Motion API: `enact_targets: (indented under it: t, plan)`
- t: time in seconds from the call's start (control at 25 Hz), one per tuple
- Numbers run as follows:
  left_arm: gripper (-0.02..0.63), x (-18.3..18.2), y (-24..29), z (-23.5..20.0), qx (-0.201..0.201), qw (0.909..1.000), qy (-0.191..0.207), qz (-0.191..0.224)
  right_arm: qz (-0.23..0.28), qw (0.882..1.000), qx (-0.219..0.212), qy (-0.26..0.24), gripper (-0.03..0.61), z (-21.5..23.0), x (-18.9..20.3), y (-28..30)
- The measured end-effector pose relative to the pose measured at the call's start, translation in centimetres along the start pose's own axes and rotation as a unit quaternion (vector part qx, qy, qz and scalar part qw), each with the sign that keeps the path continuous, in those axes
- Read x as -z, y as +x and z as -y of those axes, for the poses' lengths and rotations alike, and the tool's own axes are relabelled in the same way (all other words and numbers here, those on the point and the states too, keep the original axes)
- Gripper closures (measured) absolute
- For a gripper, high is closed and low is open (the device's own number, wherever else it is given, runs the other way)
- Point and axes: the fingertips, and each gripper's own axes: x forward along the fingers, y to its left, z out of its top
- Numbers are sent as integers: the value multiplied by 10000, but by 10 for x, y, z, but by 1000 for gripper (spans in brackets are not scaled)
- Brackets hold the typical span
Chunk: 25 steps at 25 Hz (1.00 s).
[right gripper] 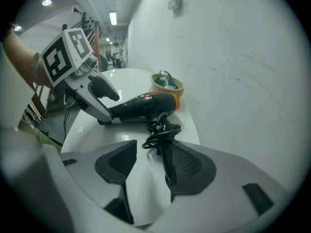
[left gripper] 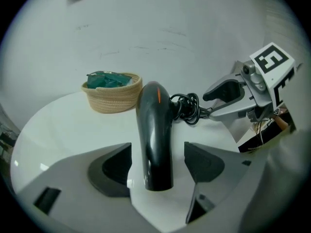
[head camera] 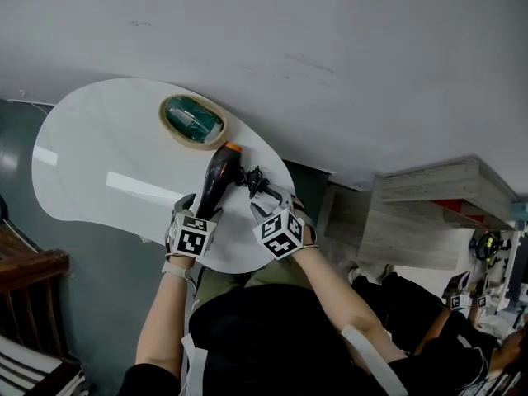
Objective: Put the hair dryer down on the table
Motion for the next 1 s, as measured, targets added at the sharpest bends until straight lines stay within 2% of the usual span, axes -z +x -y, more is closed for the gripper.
enact_targets:
  t: [0.12,0.32,0.52,0.68,0.76,1.0]
  plan:
    - [292,-9,-24,-3,-13,9994,36,339,260,9991,84,328,392,-6,-17,-20]
    - [398,-27,-72,-11,-95,9954,-43,948,796,9946,13,671,450,-20,-51,-57]
    - [509,-43,-125,-21,-150,9868,-202,1599,1225,9888,-18,857,499,-31,-83,-91]
    - [581,-50,-162,-28,-227,9783,-318,2036,1524,9838,-73,939,515,-41,-104,-116]
    - [603,-54,-180,-30,-206,9724,-409,2287,1649,9820,-75,923,518,-45,-114,-127]
    - [603,-65,-230,-32,-246,9544,-344,2955,2077,9743,-46,876,526,-55,-141,-157]
